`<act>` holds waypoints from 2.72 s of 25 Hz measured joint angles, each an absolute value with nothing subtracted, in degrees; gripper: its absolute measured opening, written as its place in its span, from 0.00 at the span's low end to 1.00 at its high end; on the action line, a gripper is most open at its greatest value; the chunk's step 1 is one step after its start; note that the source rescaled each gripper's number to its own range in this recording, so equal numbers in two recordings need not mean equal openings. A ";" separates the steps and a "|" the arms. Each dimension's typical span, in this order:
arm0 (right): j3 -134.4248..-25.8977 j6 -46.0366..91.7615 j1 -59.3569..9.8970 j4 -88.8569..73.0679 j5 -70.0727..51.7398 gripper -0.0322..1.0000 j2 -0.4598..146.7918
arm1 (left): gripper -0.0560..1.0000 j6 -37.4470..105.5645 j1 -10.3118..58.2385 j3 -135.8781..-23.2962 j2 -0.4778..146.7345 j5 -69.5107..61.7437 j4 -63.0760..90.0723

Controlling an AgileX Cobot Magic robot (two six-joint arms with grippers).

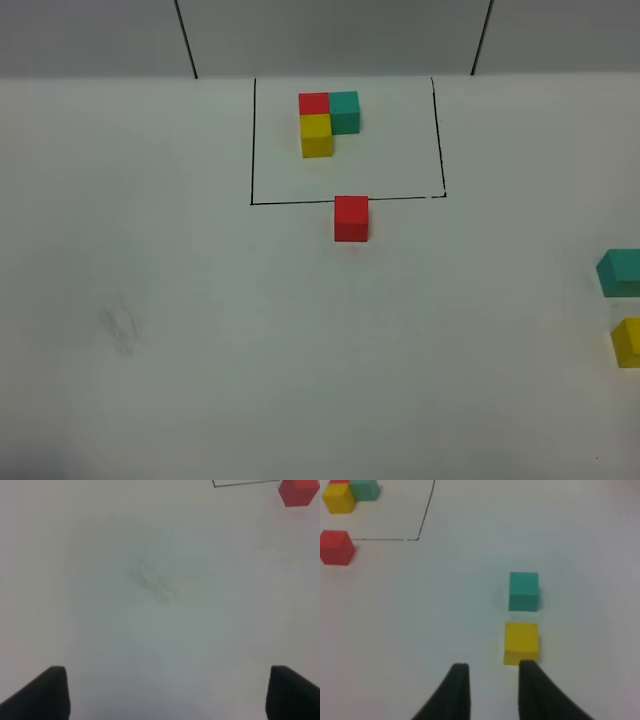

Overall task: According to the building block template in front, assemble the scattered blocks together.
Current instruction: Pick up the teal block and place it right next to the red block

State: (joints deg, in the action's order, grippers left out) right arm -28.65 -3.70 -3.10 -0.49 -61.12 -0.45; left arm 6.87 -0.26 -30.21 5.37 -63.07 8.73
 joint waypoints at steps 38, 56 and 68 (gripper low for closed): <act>-28.65 -3.70 -3.10 -0.49 -61.12 0.03 -0.45 | 0.71 0.90 -0.26 -29.02 -0.33 -62.08 5.64; -28.65 -3.70 -3.10 -0.49 -61.12 0.03 -0.45 | 0.71 0.90 -0.26 -29.02 -0.33 -62.08 5.62; -28.65 -3.70 -3.10 -0.49 -61.12 0.03 -0.45 | 0.71 0.90 -0.26 -29.02 -0.33 -62.07 5.62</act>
